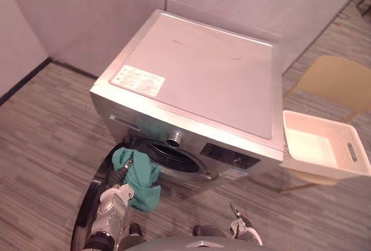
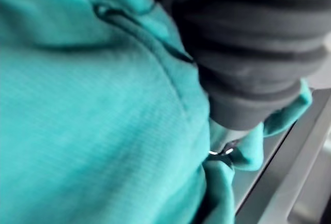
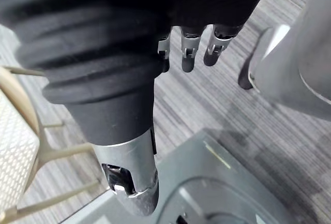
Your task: Pick up the laundry basket with both hands and put the clothes into the washing machine.
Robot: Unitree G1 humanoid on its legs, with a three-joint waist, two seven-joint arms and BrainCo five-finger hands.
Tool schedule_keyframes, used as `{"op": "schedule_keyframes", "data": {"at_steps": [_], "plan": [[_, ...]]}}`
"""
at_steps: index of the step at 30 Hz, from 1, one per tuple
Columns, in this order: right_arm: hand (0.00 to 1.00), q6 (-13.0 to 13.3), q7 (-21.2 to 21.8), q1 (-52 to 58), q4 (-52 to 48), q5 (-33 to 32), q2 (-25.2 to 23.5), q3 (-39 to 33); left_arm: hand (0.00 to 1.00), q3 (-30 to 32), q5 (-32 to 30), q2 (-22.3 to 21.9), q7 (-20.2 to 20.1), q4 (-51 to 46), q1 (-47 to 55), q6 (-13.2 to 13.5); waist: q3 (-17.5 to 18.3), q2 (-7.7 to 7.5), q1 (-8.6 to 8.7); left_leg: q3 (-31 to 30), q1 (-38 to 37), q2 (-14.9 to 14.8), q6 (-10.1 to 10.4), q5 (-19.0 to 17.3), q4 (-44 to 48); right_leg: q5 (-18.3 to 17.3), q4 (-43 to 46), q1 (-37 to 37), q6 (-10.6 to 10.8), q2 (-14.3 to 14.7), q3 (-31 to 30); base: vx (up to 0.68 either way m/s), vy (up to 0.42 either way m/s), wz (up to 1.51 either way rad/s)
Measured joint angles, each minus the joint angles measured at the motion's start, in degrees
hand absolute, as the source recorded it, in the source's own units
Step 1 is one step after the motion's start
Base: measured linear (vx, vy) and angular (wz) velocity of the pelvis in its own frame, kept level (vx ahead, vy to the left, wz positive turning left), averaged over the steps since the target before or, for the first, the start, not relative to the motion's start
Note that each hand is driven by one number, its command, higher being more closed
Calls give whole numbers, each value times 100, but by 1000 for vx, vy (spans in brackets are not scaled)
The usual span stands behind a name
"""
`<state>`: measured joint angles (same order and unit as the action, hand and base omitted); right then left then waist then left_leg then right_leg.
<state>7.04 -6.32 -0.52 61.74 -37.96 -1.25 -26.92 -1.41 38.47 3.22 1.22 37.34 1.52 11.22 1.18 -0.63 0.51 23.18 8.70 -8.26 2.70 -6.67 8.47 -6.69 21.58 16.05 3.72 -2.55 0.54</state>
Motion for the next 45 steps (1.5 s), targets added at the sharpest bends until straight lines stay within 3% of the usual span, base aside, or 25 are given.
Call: {"op": "schedule_keyframes", "data": {"at_steps": [1, 2, 6, 10, 13, 14, 15, 16, 17, 19, 21, 23, 24, 26, 31, 33, 40, 45], "plan": [[0, 18, 0, 16, 8, 4, 113, 95, 100, 16, -2, -54, -3, 5, -16, -3, 57, 137, 9, 115, 42, 68, -10, 23, -111, 38, -508, -62, -16, -14, -64, 48, -7, -118], [0, -1, -1, 31, 58, 5, 162, 119, 100, 13, -2, -93, -5, 18, -28, -3, 62, 165, 26, 193, 38, 113, -11, 47, -164, 38, -732, -113, -16, -37, -124, 19, -19, -64], [0, 6, -6, 192, 221, 7, 281, 179, 100, -164, 14, -241, -17, 408, -167, -26, 83, 197, 176, 218, -327, 158, 47, 233, -506, 198, -1475, -530, -31, 15, -369, 1, -56, -40], [0, 13, -6, 204, 221, 9, 344, 277, 100, -249, 17, -321, -15, 518, -260, -134, 79, 201, 214, 194, -476, 143, 64, 347, -711, 481, -1850, -702, -67, 82, -461, -47, -18, -22], [0, 25, -1, 181, 221, 3, 343, 360, 100, -358, 12, -349, -14, 490, -313, -145, -217, 191, 242, -58, -248, 11, 78, 110, 492, 331, -1581, -913, -113, -24, -474, -101, -11, 9], [0, 28, 5, 170, 212, 2, 351, 364, 100, -370, 13, -362, -18, 319, -258, -146, -424, 234, 181, -195, -33, -158, 147, -135, 1446, 85, -1223, -929, -11, -24, -541, -190, 6, -25], [0, 28, 7, 173, 204, 3, 407, 377, 100, -373, 13, -382, -19, 190, -189, -170, -562, 311, 115, -465, 225, -273, 147, -199, 2251, -190, -811, -828, -40, -3, -658, -205, 39, -33], [0, 27, 6, 182, 204, 5, 421, 393, 100, -376, 13, -397, -22, 101, -110, -180, -585, 300, 96, -639, 349, -272, 145, -197, 2525, -270, -621, -735, -34, -21, -739, -172, 102, -51], [0, 28, 5, 189, 184, 9, 517, 519, 100, -399, 14, -457, -30, -104, 59, -209, -582, 397, 52, -986, 510, -213, 145, -197, 2804, -383, -333, -547, 3, -14, -911, -127, 139, -62], [0, 22, 5, 190, 94, 12, 613, 673, 100, -501, 20, -504, -60, -321, 174, -256, -603, 458, 22, -1267, 676, -62, 128, -209, 2873, -425, -147, -287, 47, -79, -1176, -98, 165, -55], [0, 27, 7, 201, -77, 11, 611, 792, 100, -601, 21, -525, -125, -501, 212, -312, -605, 457, 28, -1308, 808, -101, -58, -436, 2821, -430, -50, 16, 59, -135, -1323, -77, 182, -40], [0, 26, 7, 267, -194, 8, 635, 864, 100, -706, 25, -535, -204, -541, 239, -328, -613, 514, 18, -1618, 550, -109, -8, -702, 1832, -452, 153, 371, 211, -110, -1457, -86, 230, -53], [0, 31, 2, 191, -233, 2, 647, 845, 100, -773, 23, -499, -211, -483, 181, -354, -654, 504, 42, -1542, 452, 71, 219, -867, 1449, -361, 206, 527, 376, -171, -1635, -47, 217, -36], [0, 28, 14, 119, -230, 1, 532, 822, 100, -804, 22, -410, -219, -483, 141, -371, -820, 355, 192, -1209, 509, 216, 228, -669, 1217, -340, 267, 681, 458, -232, -1894, 21, 134, -6], [0, 77, 3, -313, -303, -81, 523, 816, 100, -1134, 21, -319, -159, -502, -299, -363, -1199, 497, 191, -1036, 1323, 213, 166, -606, 1585, -54, 220, 1400, 566, -269, -1945, 45, 62, -3], [0, 124, -2, -518, -632, -166, 458, 884, 100, -1326, 21, -330, -124, -504, -711, -358, -1532, 512, 175, -1038, 1458, 68, 208, -680, 1875, -48, 339, 1465, 574, -168, -1887, 26, -30, -7], [0, 407, -16, -946, -1718, -644, 182, 1562, 100, -1382, 14, -551, 233, -310, -2281, -216, -1976, 345, 65, -1023, 2478, -543, 277, -1304, 3249, -271, 1300, 2484, 569, 345, -1872, -77, -49, -26], [0, 475, -57, -937, -2303, -801, -38, 1776, 100, -829, 26, -538, 631, -12, -3051, -199, -2222, 64, 45, -1027, 3237, -991, 346, -1629, 4083, -361, 1906, 3287, 536, 756, -1917, -79, -50, -32]]}}
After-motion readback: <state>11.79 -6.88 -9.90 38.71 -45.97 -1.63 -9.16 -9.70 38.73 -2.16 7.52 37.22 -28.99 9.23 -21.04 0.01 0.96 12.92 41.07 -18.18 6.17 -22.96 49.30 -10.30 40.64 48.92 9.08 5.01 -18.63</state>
